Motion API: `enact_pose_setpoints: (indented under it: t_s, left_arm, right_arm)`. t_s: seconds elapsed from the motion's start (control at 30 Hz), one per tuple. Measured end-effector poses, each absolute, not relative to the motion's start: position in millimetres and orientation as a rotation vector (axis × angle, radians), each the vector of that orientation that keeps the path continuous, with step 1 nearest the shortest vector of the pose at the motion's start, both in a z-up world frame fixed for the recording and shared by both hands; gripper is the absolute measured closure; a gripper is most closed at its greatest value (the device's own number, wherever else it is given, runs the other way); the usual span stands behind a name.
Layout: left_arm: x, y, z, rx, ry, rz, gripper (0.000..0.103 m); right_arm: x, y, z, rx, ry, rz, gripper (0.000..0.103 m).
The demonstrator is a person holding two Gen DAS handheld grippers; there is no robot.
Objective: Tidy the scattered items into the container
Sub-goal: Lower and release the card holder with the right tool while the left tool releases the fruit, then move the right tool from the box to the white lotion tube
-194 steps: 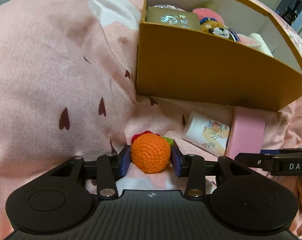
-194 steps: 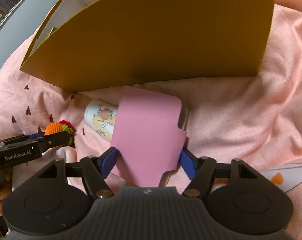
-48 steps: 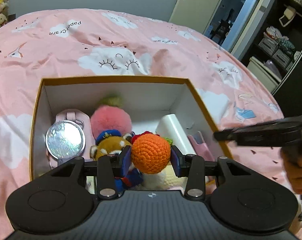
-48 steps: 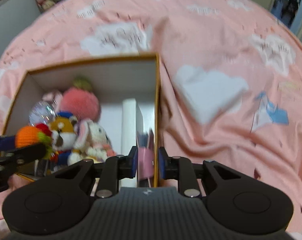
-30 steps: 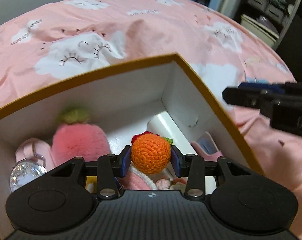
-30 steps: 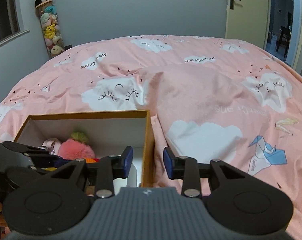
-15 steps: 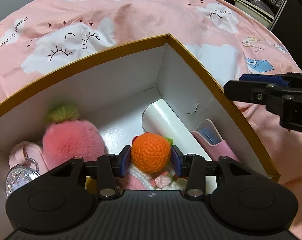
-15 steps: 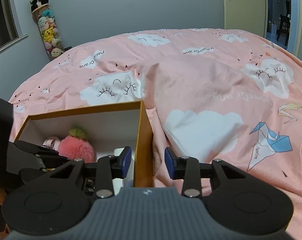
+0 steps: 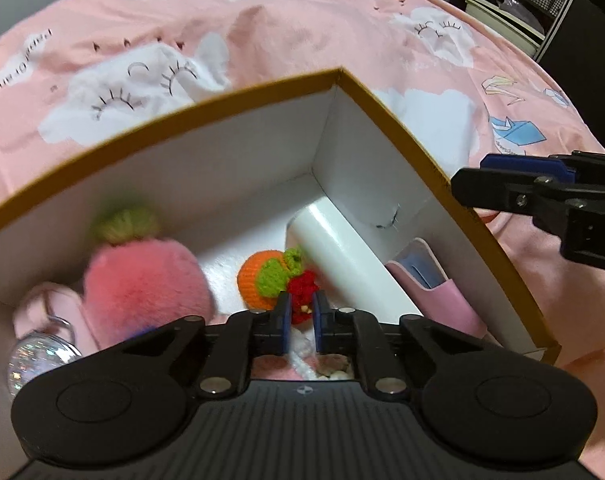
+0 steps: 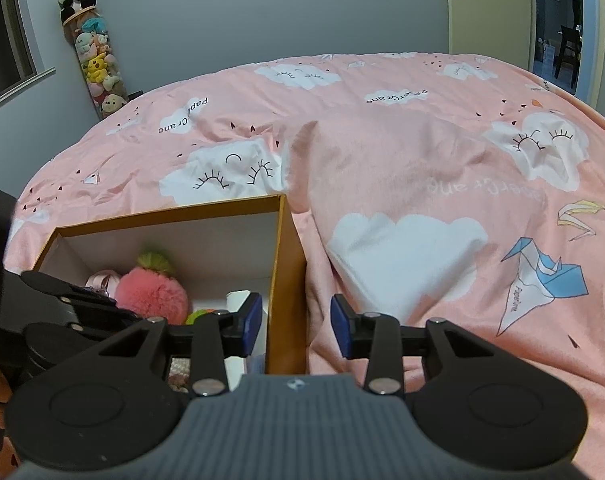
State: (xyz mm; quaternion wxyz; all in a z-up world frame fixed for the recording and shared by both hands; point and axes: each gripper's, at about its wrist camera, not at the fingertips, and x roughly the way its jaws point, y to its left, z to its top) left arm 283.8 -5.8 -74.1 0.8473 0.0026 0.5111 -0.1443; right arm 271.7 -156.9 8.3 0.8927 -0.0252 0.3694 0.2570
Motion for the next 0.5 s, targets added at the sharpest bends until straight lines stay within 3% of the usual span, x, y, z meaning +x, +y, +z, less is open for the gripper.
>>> enact_pose_setpoints:
  t_s: [0.23,0.5]
  left_arm:
    - [274.7,-10.0,-65.6,0.059,1.048,-0.275,0.090]
    - [234.5,1.6,-25.8,0.047,0.912,-0.215,0.078]
  right_arm:
    - [272.0,-156.7,6.0,-0.062,0.766,0.528,0.061]
    - [250.3,-156.3,17.0,-0.059,0.708,0.597,0.061]
